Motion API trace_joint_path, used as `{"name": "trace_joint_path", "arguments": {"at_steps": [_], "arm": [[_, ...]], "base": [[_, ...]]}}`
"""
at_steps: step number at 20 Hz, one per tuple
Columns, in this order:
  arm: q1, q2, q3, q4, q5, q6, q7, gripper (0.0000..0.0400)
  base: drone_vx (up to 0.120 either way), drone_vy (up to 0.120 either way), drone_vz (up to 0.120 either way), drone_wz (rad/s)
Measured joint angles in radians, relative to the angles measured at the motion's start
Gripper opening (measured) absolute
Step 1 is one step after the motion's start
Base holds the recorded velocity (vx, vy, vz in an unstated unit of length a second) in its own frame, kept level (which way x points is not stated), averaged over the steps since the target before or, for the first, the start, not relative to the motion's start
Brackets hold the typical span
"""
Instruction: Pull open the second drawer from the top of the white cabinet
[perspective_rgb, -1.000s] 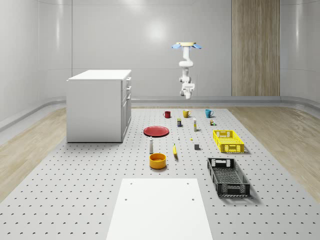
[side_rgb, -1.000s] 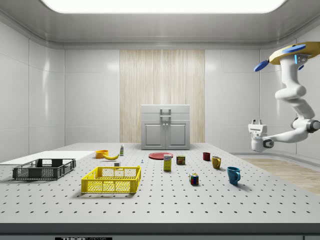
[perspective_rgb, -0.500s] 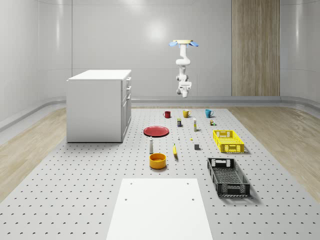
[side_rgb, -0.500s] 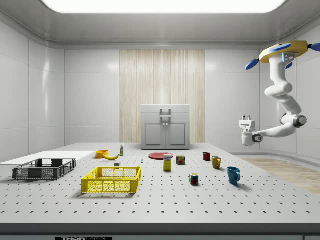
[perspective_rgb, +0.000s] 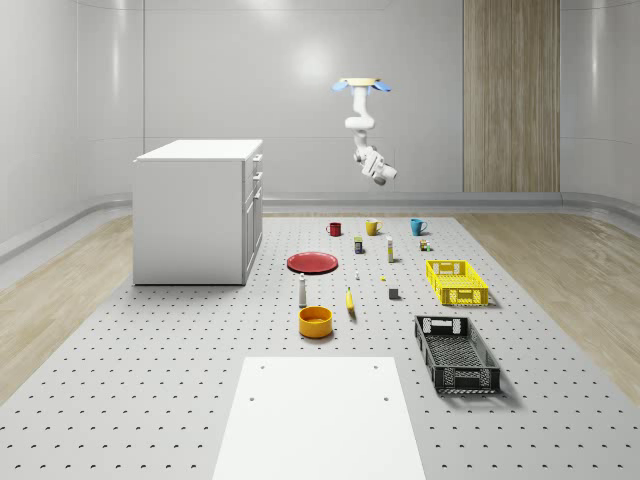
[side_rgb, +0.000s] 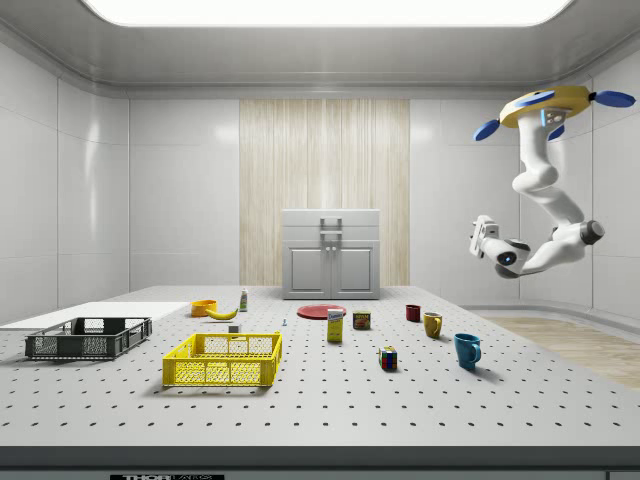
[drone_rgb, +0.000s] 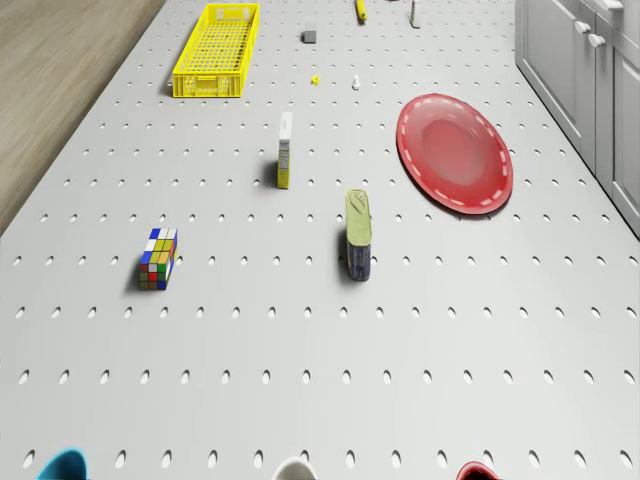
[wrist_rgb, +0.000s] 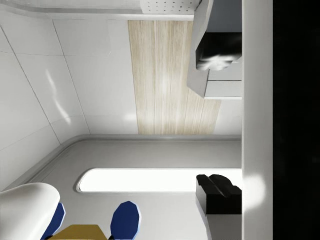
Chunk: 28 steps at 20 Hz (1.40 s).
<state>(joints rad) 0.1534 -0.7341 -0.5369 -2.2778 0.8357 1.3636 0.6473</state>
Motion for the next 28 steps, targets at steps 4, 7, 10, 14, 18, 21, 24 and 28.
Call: {"name": "trace_joint_path", "arguments": {"at_steps": [4, 7, 10, 14, 18, 21, 24, 28], "arm": [[0.055, -0.021, -0.085, -0.068, 0.115, 0.012, -0.020, 0.0302], [0.089, -0.037, -0.124, -0.098, 0.156, 0.024, -0.025, 0.0301], [0.118, -0.052, -0.151, -0.116, 0.175, 0.038, -0.026, 0.0301], [0.152, -0.072, -0.177, -0.130, 0.183, 0.059, -0.021, 0.0300], [0.182, -0.092, -0.197, -0.138, 0.180, 0.080, -0.014, 0.0300], [0.203, -0.107, -0.209, -0.143, 0.174, 0.095, -0.007, 0.0300], [0.223, -0.121, -0.220, -0.146, 0.166, 0.111, 0.000, 0.0300], [0.247, -0.140, -0.232, -0.149, 0.154, 0.131, 0.011, 0.0300]], "base": [[0.120, -0.120, 0.000, 0.000], [0.120, -0.120, 0.000, 0.000], [0.120, -0.120, 0.000, 0.000], [0.120, -0.120, 0.000, 0.000], [0.120, -0.120, 0.000, 0.000], [0.120, -0.120, 0.000, 0.000], [0.120, -0.120, 0.000, 0.000], [0.120, -0.120, 0.000, 0.000]]}}
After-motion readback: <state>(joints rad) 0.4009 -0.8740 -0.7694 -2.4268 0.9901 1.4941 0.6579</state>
